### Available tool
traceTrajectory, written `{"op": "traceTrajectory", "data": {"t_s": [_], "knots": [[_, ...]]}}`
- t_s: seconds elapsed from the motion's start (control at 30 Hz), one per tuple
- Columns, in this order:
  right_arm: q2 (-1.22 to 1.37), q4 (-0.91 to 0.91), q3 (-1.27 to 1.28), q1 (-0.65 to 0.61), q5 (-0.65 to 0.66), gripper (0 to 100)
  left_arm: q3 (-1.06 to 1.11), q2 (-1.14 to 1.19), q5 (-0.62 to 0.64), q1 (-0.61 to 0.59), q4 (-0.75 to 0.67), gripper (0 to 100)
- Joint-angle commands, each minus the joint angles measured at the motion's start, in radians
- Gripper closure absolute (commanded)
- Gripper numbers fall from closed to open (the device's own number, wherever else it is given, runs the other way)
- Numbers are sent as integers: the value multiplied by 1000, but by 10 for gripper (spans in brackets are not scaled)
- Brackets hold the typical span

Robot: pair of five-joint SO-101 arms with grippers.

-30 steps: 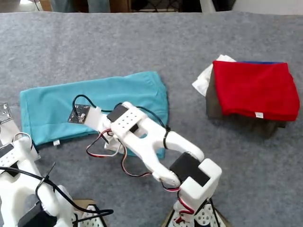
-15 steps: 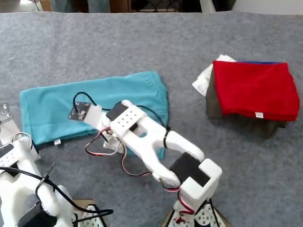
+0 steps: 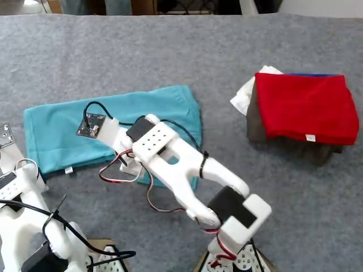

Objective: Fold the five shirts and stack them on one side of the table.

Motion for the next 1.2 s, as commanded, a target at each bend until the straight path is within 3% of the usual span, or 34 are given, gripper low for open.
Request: {"op": "traceTrajectory", "data": {"t_s": [0.0,0.2,0.5,0.63,0.8,0.93,1.17], "knots": [[33,-54,-30,43,-2,978,-4,-21,3,-2,-14,970],[77,-71,-30,89,14,874,-4,-20,3,-2,-14,970],[87,-80,-28,89,40,874,-4,-20,3,-2,-14,970],[116,-195,27,126,109,874,-4,-20,3,-2,-14,970],[137,-167,-5,138,106,884,-4,-20,3,-2,-14,970],[137,-163,-7,138,106,986,-4,-20,3,-2,-14,970],[134,-89,-44,133,110,974,-4,-21,3,-2,-15,970]]}}
